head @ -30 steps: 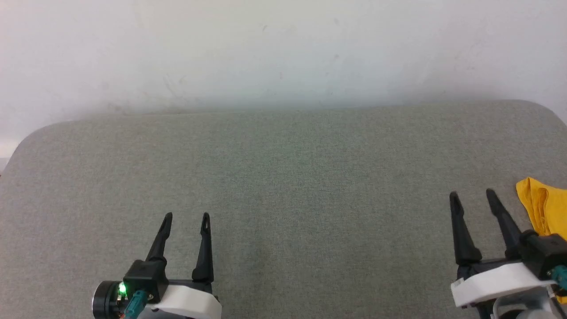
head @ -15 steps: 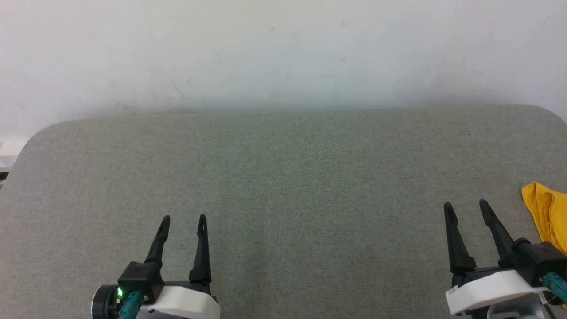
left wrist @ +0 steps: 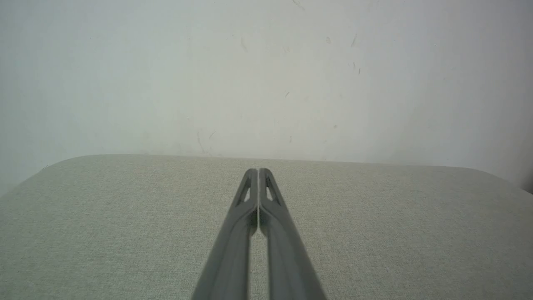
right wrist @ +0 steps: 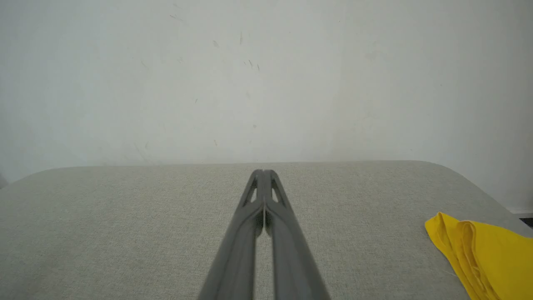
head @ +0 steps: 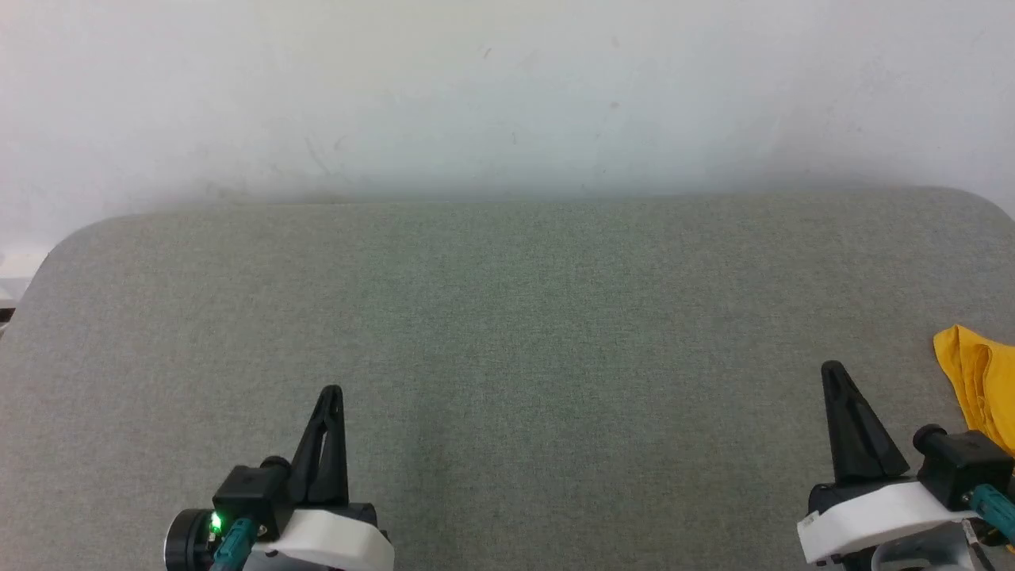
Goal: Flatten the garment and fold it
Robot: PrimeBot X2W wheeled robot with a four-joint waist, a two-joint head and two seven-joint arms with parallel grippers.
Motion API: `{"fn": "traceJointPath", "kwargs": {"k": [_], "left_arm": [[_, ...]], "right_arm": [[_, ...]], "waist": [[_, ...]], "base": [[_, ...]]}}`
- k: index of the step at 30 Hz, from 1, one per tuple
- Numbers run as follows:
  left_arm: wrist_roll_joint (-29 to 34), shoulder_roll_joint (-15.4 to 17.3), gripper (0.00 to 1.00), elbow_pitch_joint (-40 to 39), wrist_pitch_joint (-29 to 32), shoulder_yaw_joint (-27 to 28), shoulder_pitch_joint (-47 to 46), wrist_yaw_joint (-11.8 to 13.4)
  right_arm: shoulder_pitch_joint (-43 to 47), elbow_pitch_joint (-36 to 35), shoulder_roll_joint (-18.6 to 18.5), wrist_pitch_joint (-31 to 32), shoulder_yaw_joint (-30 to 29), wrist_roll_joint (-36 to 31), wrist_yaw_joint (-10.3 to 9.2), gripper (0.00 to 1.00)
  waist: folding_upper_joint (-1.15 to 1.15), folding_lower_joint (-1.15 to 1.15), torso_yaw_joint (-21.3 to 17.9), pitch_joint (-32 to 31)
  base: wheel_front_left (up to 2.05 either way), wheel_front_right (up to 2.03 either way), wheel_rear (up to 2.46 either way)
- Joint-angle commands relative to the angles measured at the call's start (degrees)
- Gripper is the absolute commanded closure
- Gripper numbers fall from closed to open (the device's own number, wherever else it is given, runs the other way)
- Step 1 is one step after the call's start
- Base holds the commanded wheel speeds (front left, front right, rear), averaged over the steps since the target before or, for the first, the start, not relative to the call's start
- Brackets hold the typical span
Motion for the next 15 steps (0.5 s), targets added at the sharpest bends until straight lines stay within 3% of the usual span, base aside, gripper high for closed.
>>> {"fn": "traceJointPath", "kwargs": {"k": [1,15], "left_arm": [[0.65,-0.01,1.0,-0.3,0.44,0.38,-0.29,-0.17],[1.49,-0.02,1.0,-0.77,2.01,0.9,-0.59,-0.34]], "right_arm": [[-0.38,-0.16,0.04,0.31,0.27,-0.7,-0.01,1.0],[-0.78,-0.34,0.07,1.41,0.59,-1.6,-0.02,1.0]], "waist": [[0.0,0.0,-0.01,0.01],[0.0,0.0,-0.05,0.07]], "base": [[0.0,0.0,0.0],[0.0,0.0,0.0]]}}
